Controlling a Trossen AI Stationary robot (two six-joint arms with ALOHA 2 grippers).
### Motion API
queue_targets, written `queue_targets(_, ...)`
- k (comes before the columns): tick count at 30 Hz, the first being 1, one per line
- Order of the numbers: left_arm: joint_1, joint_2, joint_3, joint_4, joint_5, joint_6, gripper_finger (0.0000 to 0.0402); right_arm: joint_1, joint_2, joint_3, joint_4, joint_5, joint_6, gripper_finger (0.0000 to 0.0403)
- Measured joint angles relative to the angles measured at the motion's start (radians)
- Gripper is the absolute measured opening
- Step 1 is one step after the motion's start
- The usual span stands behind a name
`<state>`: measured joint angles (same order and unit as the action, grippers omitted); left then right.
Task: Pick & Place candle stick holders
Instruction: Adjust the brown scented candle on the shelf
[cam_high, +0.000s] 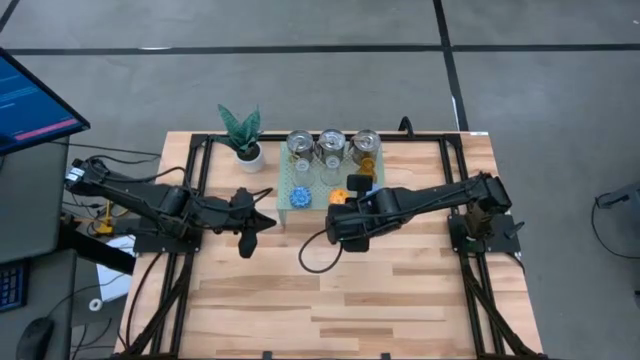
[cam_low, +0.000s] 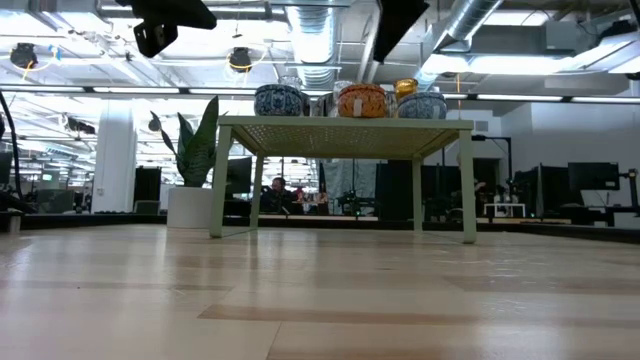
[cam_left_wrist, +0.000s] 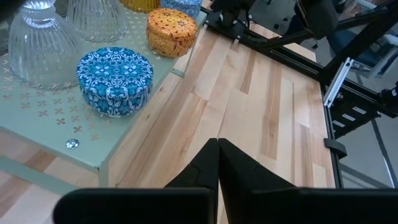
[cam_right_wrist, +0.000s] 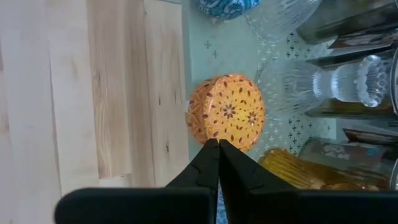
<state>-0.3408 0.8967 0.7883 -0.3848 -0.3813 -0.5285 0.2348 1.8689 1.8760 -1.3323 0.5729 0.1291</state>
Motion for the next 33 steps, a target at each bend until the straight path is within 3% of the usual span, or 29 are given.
queue_targets(8, 0.000, 0.000, 0.000, 0.000, 0.000, 0.016, 0.0006, 0.000, -0.001, -0.067, 0.030, -0.026, 0.010, 0.0000)
queue_targets(25, 0.000, 0.000, 0.001, 0.000, 0.000, 0.016, 0.0005, -0.075, 0.017, -0.067, 0.182, -0.050, -0.099, 0.0000)
queue_targets(33, 0.000, 0.000, 0.001, 0.000, 0.000, 0.022, 0.0005, -0.016, -0.017, -0.045, 0.167, -0.078, -0.072, 0.0000)
